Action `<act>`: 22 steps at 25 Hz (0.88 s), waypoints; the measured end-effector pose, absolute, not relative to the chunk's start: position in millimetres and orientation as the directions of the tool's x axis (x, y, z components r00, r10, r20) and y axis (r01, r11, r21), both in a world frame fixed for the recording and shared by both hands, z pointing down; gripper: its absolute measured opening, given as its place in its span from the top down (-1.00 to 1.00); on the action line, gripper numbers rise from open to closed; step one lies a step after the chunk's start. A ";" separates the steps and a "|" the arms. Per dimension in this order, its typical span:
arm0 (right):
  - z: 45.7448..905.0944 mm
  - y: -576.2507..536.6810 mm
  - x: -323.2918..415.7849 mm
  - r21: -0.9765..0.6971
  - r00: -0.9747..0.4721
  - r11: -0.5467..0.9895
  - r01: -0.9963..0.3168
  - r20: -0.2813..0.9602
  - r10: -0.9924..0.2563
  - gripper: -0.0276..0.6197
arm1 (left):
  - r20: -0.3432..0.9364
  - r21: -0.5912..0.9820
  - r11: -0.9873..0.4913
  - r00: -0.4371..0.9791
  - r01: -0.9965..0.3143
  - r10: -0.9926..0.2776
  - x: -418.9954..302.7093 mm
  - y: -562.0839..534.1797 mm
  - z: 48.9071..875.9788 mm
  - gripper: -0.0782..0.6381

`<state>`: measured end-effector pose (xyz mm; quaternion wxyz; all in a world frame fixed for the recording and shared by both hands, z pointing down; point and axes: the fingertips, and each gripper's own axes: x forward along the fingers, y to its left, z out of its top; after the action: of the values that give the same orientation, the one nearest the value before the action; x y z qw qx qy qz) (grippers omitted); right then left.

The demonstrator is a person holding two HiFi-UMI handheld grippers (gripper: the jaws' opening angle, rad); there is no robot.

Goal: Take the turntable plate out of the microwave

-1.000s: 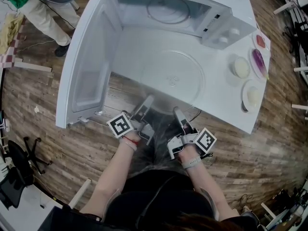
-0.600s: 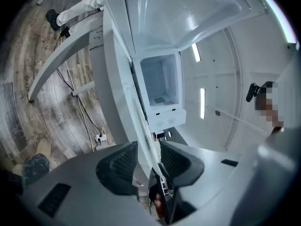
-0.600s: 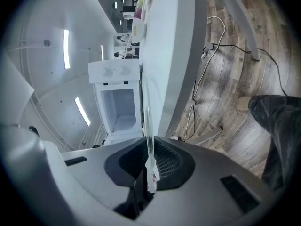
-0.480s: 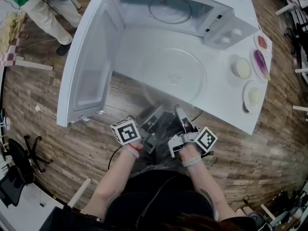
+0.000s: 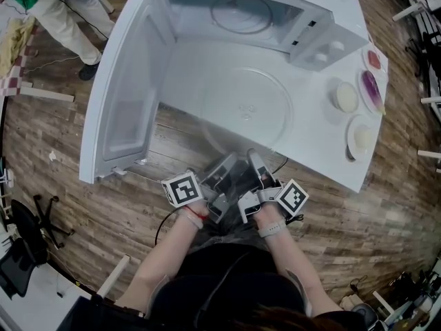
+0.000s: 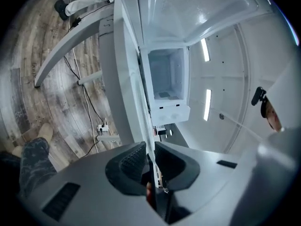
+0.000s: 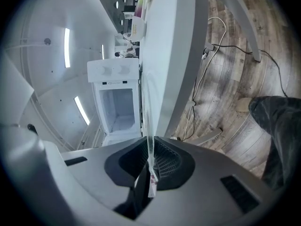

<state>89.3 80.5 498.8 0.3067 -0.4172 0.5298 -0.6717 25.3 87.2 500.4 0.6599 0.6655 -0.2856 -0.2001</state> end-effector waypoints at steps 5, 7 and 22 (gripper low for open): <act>501.1 79.1 89.3 -0.966 -0.463 -0.255 -0.032 0.240 -0.853 0.77 | 0.089 0.996 0.081 0.743 -0.047 -0.663 27.3 83.9 498.4 0.64; 501.6 78.6 89.5 -0.967 -0.462 -0.254 -0.034 0.241 -0.854 0.77 | 0.070 0.994 0.105 0.733 0.002 -0.677 28.5 82.5 496.1 0.65; 498.8 67.4 92.3 -0.976 -0.508 -0.204 -0.080 0.215 -0.834 0.77 | 0.045 0.990 0.124 0.698 0.063 -0.715 32.1 70.7 493.4 0.66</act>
<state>92.3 67.4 498.8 0.2852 -0.4057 0.5628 -0.6612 32.1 70.7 493.4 0.6990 0.6004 -0.2712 -0.2783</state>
